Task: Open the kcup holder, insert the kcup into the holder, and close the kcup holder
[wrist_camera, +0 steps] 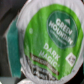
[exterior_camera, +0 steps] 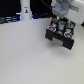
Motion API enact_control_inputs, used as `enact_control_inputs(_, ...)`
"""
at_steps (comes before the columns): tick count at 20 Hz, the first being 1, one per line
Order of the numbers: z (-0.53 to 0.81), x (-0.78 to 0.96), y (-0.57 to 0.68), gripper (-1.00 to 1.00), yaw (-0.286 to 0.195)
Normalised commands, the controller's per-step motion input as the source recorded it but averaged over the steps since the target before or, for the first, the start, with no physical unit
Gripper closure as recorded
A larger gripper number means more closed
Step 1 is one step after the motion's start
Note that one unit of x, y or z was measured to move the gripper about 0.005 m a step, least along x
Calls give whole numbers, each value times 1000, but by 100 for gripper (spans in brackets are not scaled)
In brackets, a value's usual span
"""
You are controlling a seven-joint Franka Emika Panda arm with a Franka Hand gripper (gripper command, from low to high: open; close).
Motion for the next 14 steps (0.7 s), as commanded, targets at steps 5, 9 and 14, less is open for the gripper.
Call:
enact_control_inputs(5,199,112,116,-100,44)
enact_control_inputs(9,499,232,-35,-100,44)
enact_control_inputs(14,649,324,-214,-100,48)
